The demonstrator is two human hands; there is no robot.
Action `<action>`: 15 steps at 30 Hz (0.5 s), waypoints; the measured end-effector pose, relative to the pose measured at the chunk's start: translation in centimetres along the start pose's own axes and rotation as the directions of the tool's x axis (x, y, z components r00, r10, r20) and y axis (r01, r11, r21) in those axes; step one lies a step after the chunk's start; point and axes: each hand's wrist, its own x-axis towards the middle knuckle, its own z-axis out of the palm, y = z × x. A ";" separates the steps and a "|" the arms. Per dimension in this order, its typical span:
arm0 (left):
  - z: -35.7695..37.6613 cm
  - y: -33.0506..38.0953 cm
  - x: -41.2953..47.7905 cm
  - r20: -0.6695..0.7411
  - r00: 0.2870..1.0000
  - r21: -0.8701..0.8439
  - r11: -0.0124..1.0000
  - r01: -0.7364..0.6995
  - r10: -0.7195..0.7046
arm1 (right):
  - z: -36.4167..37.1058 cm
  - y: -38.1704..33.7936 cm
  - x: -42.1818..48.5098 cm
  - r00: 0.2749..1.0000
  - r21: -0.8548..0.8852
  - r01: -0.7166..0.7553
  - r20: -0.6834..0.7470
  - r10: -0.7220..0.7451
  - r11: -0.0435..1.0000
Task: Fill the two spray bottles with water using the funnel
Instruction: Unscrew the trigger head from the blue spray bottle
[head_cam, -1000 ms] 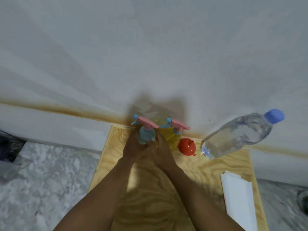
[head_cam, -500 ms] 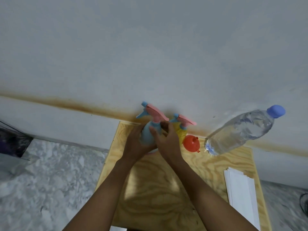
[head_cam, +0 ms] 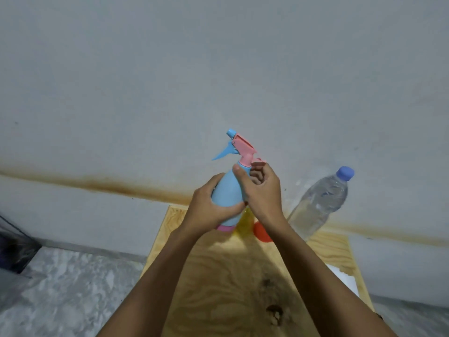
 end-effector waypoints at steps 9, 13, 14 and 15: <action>2.5 5.1 -0.6 0.029 0.997 -0.021 0.998 -0.065 0.066 | -4.2 -4.5 -0.3 0.992 -0.041 0.069 -0.108 -0.073 0.997; 3.5 6.2 -1.2 0.031 0.998 -0.027 0.998 -0.049 0.050 | -5.6 -4.9 -0.9 0.992 -0.039 0.067 -0.102 -0.071 0.997; 3.8 6.4 -1.4 0.033 0.999 -0.028 0.999 -0.042 0.043 | -5.9 -4.8 -1.1 0.993 -0.040 0.066 -0.099 -0.070 0.997; 4.0 6.5 -1.7 0.035 0.999 -0.029 0.999 -0.037 0.038 | -6.2 -4.8 -1.2 0.993 -0.039 0.064 -0.100 -0.067 0.997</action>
